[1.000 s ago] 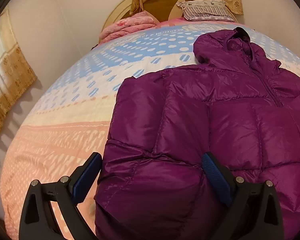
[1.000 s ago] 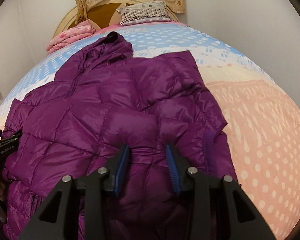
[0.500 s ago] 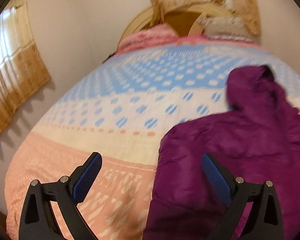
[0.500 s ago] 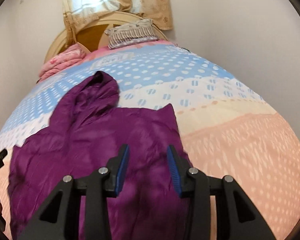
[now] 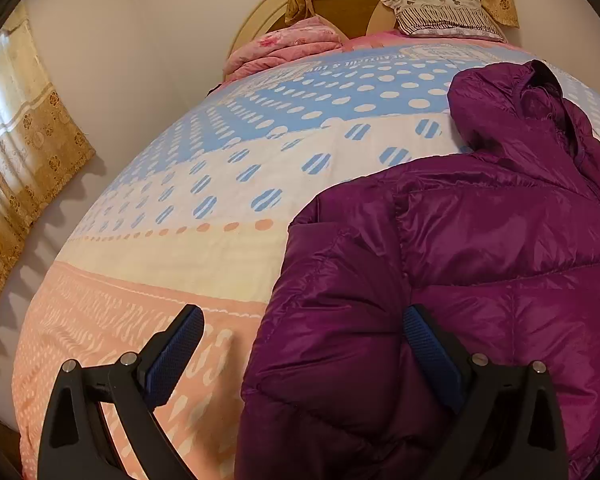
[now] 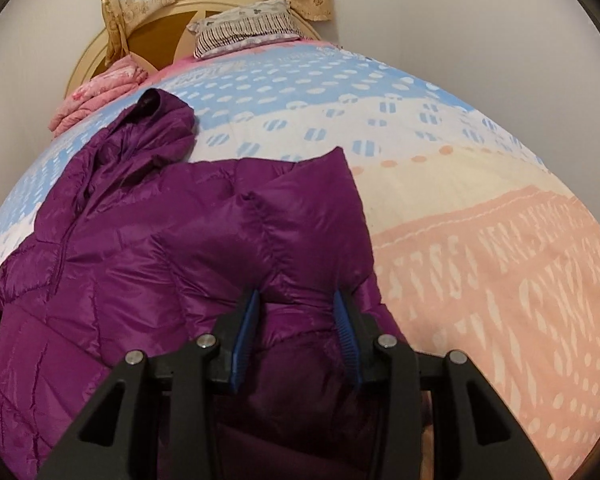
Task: Fold large clothes
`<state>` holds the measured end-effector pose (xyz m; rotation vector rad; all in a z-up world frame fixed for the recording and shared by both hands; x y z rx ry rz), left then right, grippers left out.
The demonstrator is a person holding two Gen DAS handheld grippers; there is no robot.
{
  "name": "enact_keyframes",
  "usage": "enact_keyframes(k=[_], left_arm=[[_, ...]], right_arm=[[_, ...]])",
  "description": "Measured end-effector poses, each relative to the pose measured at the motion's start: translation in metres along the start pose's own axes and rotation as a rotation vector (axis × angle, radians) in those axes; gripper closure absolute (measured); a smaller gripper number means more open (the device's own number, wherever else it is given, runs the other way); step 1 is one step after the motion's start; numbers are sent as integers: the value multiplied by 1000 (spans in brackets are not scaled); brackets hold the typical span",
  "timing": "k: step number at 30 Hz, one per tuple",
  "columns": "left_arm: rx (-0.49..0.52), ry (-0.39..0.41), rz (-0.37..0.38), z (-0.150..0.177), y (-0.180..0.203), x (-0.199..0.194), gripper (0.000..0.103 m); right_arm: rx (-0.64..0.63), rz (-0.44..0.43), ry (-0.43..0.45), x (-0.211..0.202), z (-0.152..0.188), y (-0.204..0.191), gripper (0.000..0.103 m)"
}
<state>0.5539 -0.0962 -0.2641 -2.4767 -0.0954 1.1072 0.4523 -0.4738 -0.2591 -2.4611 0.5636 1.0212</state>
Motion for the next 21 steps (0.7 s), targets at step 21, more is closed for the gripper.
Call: enact_keyframes(k=[21], left_arm=[[-24, -3, 31, 0, -2, 4, 2]], right_arm=[[-59, 53, 3, 6, 2, -4, 58]])
Point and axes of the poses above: each gripper's, at about its wrist camera, not at the fingertips, and x roughly the way its jaws point, y to its right, z to its underside, the point moved 6 cm from there along x, roughly the way its jaws point, and after that the axes turned 10 degrees about x, right-handed, at the moved point
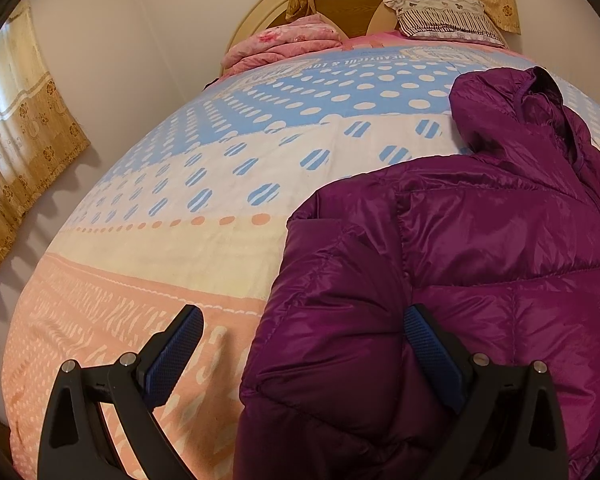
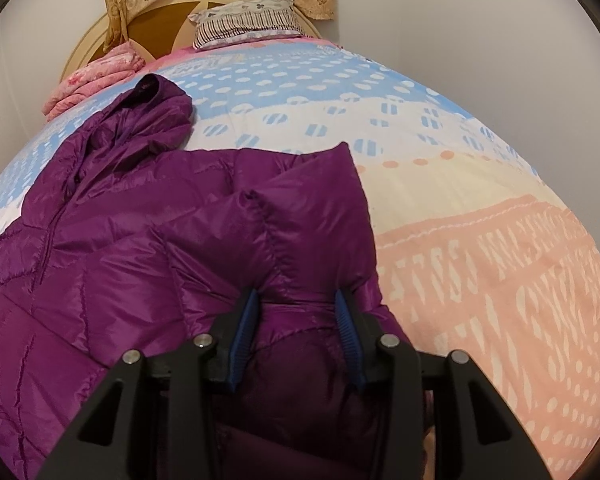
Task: Fold large clothes
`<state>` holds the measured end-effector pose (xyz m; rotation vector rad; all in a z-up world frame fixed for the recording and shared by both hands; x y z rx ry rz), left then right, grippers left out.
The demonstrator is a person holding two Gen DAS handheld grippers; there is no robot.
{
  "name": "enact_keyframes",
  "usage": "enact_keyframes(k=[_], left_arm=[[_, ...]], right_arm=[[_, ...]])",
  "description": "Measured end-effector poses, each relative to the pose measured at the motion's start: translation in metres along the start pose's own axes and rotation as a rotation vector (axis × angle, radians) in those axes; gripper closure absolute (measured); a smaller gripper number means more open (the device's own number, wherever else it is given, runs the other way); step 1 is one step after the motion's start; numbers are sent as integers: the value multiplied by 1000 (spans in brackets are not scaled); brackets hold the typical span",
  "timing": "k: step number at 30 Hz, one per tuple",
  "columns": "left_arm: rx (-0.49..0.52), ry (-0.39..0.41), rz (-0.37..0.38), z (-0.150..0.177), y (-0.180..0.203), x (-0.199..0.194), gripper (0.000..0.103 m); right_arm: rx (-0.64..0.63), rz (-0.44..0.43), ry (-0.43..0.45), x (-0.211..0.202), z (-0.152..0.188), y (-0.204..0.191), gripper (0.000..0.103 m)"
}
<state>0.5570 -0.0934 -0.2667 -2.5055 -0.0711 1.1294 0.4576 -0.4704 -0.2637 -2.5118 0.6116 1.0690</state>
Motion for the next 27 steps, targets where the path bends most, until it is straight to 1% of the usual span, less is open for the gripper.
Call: enact_keyframes(k=[3, 8, 15, 16, 17, 18, 19, 20, 23, 25, 27], left_arm=[[1, -1, 1, 0, -1, 0, 2], [-14, -9, 29, 1, 0, 2, 2], [3, -19, 31, 0, -2, 1, 2], [12, -26, 30, 0, -4, -2, 2], [18, -30, 33, -1, -8, -7, 2], [16, -24, 43, -4, -12, -12, 2], [5, -9, 58, -9, -16, -19, 2], [-6, 23, 81, -17, -20, -27, 2], [-3, 105, 94, -53, -25, -44, 2], [13, 124, 116, -77, -20, -44, 2], [30, 122, 166, -105, -7, -36, 2]], right_arm=[[-12, 14, 4, 0, 0, -2, 58], [-15, 17, 5, 0, 0, -2, 58], [-20, 20, -2, 1, 0, -3, 58], [-44, 31, -17, -1, 0, -4, 57], [-65, 34, -28, -4, 0, -6, 54], [-93, 13, -44, -9, -2, -10, 48], [-112, -26, -59, -14, -4, -14, 43], [-125, -55, -62, -18, -7, -17, 36], [-168, -91, 4, -38, -39, -30, 34], [-176, -115, 34, -41, -64, -41, 29], [-184, -150, 36, -33, -83, -54, 28]])
Point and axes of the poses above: each gripper's, at about its wrist camera, not at the fingertips, and x roughly the way its jaws point, y to its right, z to its underside, the point moved 6 cm from there along x, roughly the way its jaws point, and after that the axes turned 10 degrees about x, right-handed, at the moved point
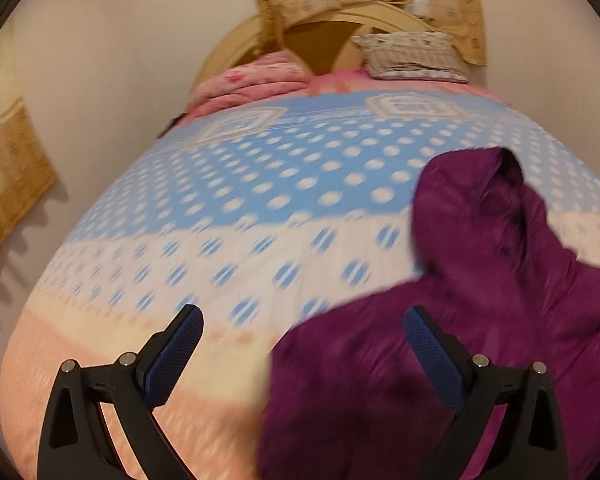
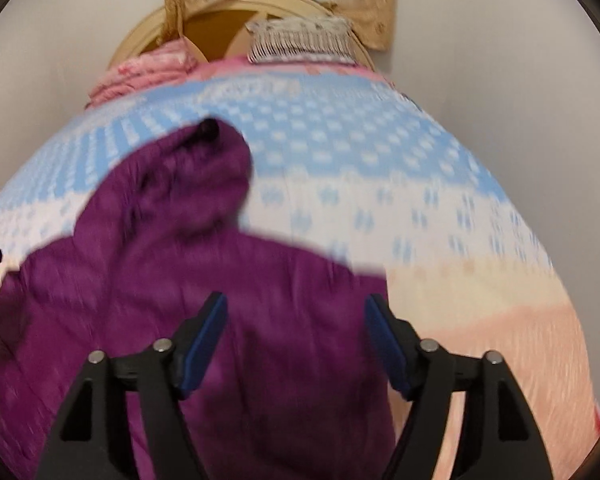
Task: Fold large clothes
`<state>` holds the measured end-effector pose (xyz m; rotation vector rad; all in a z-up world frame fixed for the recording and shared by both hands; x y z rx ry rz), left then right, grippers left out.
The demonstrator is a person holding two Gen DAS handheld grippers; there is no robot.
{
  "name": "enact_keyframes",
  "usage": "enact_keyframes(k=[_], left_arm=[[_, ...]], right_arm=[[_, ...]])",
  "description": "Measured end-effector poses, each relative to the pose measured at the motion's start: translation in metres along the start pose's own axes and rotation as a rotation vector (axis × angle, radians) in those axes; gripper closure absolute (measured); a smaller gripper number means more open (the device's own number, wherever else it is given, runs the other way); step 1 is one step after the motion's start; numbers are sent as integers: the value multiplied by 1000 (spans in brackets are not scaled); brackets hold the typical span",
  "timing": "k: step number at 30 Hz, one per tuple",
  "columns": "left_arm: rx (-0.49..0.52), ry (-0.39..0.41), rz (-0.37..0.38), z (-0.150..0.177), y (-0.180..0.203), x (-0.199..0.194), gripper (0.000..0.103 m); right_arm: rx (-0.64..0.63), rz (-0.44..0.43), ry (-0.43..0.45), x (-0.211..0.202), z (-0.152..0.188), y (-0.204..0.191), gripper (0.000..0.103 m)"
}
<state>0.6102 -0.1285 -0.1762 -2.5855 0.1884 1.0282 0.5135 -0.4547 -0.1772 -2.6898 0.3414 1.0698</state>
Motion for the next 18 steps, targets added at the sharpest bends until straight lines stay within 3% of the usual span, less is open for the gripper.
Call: enact_keyframes(k=[3, 8, 14, 18], left_arm=[[7, 6, 31, -29, 13, 21, 2], [-15, -43, 105, -70, 40, 76, 2], [-11, -77, 105, -100, 57, 129, 2], [5, -99, 162, -106, 69, 153, 2]], right_arm=[[-4, -81, -11, 25, -27, -14, 28], [-28, -81, -39, 81, -59, -33, 28], [21, -120, -70, 126, -88, -37, 28], [36, -139, -123, 159, -94, -46, 30]])
Point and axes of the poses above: each gripper's, at about its wrist camera, not at the fingertips, and x roughly the way its jaws point, y to its right, z to its underside, the point moved 6 cm from there along x, roughly the way its jaws point, and after that the axes turned 10 degrees about x, right-handed, at the moved point
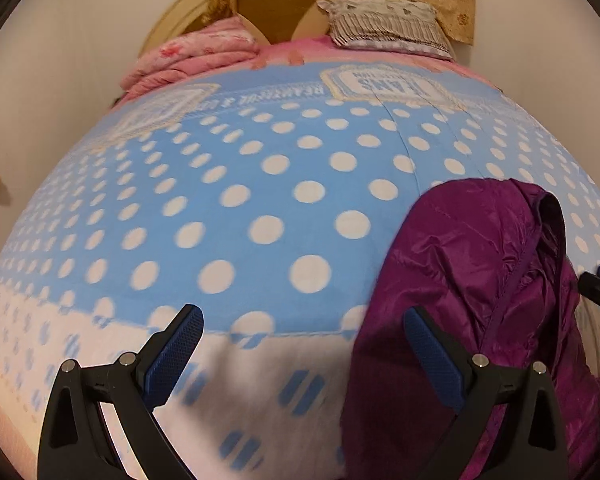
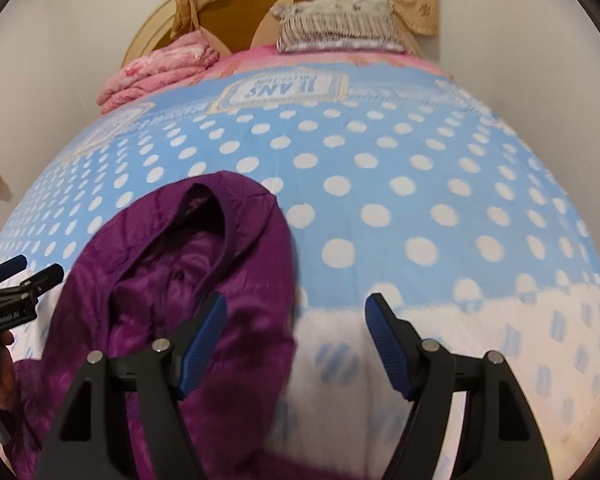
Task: Fold large clothes
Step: 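Grasp the hood with the left tool while the right tool grasps the jacket beside it, lifting both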
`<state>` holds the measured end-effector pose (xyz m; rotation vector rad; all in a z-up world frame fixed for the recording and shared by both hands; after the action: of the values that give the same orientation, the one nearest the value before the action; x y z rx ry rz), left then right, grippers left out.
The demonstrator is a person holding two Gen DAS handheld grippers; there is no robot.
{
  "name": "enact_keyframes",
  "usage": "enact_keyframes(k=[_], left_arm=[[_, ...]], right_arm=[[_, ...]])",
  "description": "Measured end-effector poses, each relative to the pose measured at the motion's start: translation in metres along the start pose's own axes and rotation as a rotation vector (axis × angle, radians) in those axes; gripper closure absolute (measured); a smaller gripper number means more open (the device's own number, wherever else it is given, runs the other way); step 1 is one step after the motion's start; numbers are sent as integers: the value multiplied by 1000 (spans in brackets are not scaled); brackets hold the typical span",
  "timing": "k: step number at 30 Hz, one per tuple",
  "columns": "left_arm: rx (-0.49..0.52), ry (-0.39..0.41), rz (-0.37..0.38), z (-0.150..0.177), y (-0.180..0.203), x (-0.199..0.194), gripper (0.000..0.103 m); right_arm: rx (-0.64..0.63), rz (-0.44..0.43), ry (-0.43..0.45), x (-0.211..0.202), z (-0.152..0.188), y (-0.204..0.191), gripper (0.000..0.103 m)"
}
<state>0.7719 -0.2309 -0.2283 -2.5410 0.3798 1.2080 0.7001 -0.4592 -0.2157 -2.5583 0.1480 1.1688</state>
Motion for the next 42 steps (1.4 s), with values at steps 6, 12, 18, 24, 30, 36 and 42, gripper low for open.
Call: enact_keyframes(k=[6, 12, 18, 24, 30, 36, 42], left_arm=[[52, -47, 162, 4, 25, 19, 102], [98, 82, 108, -4, 24, -22, 103], [93, 172, 104, -2, 18, -79, 103], [113, 311, 113, 21, 18, -148, 103], [171, 410, 125, 69, 26, -207, 103], [191, 419, 135, 125, 37, -227, 103], [214, 389, 159, 190, 56, -235, 103]], right_arm=[[-42, -10, -60, 31, 9, -6, 90], [-132, -34, 42, -9, 15, -21, 96], [-206, -33, 150, -63, 23, -38, 97], [-244, -75, 257, -127, 40, -49, 97], [-219, -105, 307, -166, 74, -35, 97], [-190, -112, 294, -187, 117, -18, 98], [-144, -116, 268, -205, 163, -4, 98]])
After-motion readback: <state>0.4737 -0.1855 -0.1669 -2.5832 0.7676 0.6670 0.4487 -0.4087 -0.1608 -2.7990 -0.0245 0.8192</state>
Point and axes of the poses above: each gripper's, at about its wrist camera, not at the fingertips, and x roughly the way its jaws point, y to its right, z to its underside, the point moved 6 cm from there along x, roughly the way its jaws point, and after that the axes turned 10 degrees about x, right-handed, at the moved point
